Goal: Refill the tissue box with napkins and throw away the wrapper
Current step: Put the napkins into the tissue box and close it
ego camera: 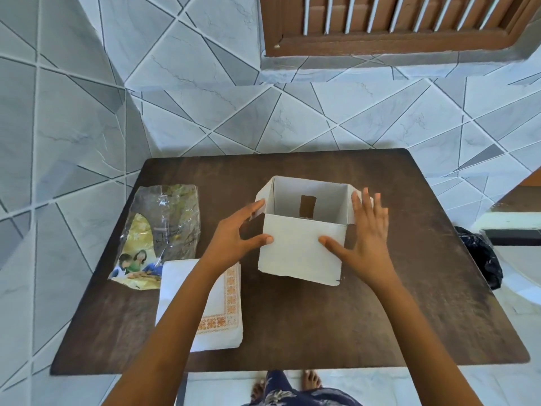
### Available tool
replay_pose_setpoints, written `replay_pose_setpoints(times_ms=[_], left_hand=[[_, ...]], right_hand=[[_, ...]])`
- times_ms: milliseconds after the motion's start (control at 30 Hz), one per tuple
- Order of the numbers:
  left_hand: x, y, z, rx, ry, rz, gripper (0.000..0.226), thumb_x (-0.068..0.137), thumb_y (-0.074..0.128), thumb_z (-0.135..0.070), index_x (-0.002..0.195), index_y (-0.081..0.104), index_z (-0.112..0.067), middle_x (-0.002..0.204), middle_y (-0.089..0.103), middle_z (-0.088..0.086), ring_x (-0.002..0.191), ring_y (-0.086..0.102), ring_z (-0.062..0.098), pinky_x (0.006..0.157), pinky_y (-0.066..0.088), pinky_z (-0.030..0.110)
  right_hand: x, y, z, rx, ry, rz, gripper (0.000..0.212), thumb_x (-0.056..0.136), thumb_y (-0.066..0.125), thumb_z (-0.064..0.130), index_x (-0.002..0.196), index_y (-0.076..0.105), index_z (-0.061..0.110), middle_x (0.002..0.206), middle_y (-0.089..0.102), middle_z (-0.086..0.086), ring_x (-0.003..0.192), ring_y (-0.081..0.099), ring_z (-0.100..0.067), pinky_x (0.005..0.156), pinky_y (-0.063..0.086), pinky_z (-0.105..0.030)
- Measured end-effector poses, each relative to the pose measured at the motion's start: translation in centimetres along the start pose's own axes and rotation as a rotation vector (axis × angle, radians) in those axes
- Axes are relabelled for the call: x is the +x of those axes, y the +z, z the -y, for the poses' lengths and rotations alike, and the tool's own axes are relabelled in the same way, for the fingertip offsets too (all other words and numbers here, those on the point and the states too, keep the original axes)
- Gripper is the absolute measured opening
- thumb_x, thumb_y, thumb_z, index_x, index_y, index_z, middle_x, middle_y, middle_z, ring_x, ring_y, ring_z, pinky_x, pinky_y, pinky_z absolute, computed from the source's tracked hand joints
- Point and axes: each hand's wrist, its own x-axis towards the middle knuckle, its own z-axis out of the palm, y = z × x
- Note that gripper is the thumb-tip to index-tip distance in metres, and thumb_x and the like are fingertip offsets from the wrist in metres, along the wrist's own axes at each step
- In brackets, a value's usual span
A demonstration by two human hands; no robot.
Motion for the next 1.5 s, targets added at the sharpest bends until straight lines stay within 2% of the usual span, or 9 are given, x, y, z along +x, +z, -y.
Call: replay_pose_setpoints(times_ms=[133, 267, 500, 667, 767, 900, 1100, 1200, 1500], left_hand=[[-1.4, -3.1, 0.0, -0.031, 0.021, -0.068, 0.06, 0.078, 0.071, -0.03, 0.133, 0.047, -0.032, 0.142, 0.047, -0.003, 0.13, 0.044, 0.019, 0.106, 0.039, 0.045], [-2.8, -5.8, 0.7, -0.048, 0.026, -0.104, 0.052, 0.08, 0.07, -0.026, 0.129, 0.052, -0.027, 0.136, 0.053, -0.003, 0.125, 0.049, 0.013, 0.106, 0.041, 0.039], [-6.0, -8.8, 5.8, 0.086, -0.293, -0.151, 0.048, 0.082, 0.066, -0.031, 0.126, 0.055, -0.016, 0.133, 0.056, 0.006, 0.115, 0.056, 0.022, 0.094, 0.045, 0.034], [-10.0, -9.1, 11.8, -0.049, -0.624, -0.088, 0.048, 0.087, 0.061, -0.029, 0.127, 0.048, -0.006, 0.135, 0.051, 0.007, 0.121, 0.051, 0.025, 0.101, 0.039, 0.037], [-11.1, -7.9, 17.2, -0.237, -0.784, -0.057, 0.079, 0.065, 0.072, -0.057, 0.125, 0.049, -0.011, 0.129, 0.059, 0.005, 0.112, 0.059, 0.024, 0.101, 0.045, 0.045], [-11.3, -7.0, 15.7, -0.283, -0.818, -0.089, 0.041, 0.083, 0.062, -0.043, 0.105, 0.057, -0.009, 0.107, 0.067, 0.007, 0.097, 0.063, 0.021, 0.087, 0.049, 0.036], [-10.4, -6.6, 15.4, -0.437, -0.864, -0.097, 0.033, 0.083, 0.064, -0.036, 0.101, 0.059, -0.008, 0.103, 0.066, 0.011, 0.08, 0.063, 0.018, 0.066, 0.049, 0.028], [-10.1, -6.7, 15.6, -0.511, -0.882, -0.082, 0.038, 0.083, 0.065, -0.035, 0.107, 0.065, -0.006, 0.097, 0.07, 0.012, 0.081, 0.067, 0.023, 0.08, 0.053, 0.036], [-10.1, -8.0, 14.9, -0.698, -0.734, -0.089, 0.042, 0.085, 0.061, -0.035, 0.121, 0.054, -0.014, 0.107, 0.07, 0.012, 0.092, 0.068, 0.026, 0.076, 0.056, 0.036]], right_hand=[[0.0, -1.3, 4.8, -0.194, -0.119, -0.186, 0.057, 0.079, 0.048, 0.055, 0.125, 0.052, 0.022, 0.15, 0.032, -0.011, 0.143, 0.011, -0.03, 0.111, -0.022, -0.025], [-0.5, -1.4, 10.0, -0.117, -0.19, -0.127, 0.039, 0.08, 0.055, 0.042, 0.11, 0.063, 0.018, 0.133, 0.056, -0.008, 0.132, 0.041, -0.029, 0.11, 0.016, -0.034], [-4.2, 5.2, 16.0, 0.323, -0.101, 0.503, 0.034, 0.085, 0.058, 0.034, 0.118, 0.055, 0.025, 0.124, 0.059, 0.008, 0.102, 0.054, -0.003, 0.093, 0.045, -0.021], [-5.6, 12.2, 12.2, 0.329, 0.307, 0.627, 0.044, 0.086, 0.059, 0.027, 0.125, 0.046, 0.011, 0.133, 0.051, -0.007, 0.118, 0.052, -0.022, 0.095, 0.044, -0.033], [-6.3, 14.5, 9.9, 0.356, 0.6, 0.671, 0.062, 0.083, 0.061, 0.038, 0.132, 0.037, 0.008, 0.136, 0.047, -0.011, 0.12, 0.049, -0.025, 0.098, 0.042, -0.035], [-7.1, 16.4, 10.0, 0.571, 0.833, 0.72, 0.062, 0.078, 0.067, 0.037, 0.125, 0.042, 0.005, 0.126, 0.056, -0.012, 0.106, 0.058, -0.025, 0.084, 0.052, -0.039], [-7.2, 16.9, 11.1, 0.764, 0.949, 0.702, 0.049, 0.075, 0.073, 0.024, 0.113, 0.055, -0.001, 0.114, 0.065, -0.017, 0.088, 0.065, -0.025, 0.063, 0.051, -0.028], [-7.2, 16.5, 11.5, 0.822, 0.948, 0.738, 0.043, 0.079, 0.069, 0.021, 0.114, 0.057, -0.001, 0.115, 0.065, -0.017, 0.077, 0.063, -0.018, 0.058, 0.048, -0.023], [-6.2, 15.3, 12.2, 1.056, 0.881, 0.763, 0.046, 0.081, 0.065, 0.024, 0.124, 0.052, 0.014, 0.117, 0.066, -0.011, 0.101, 0.065, -0.026, 0.09, 0.051, -0.04]])
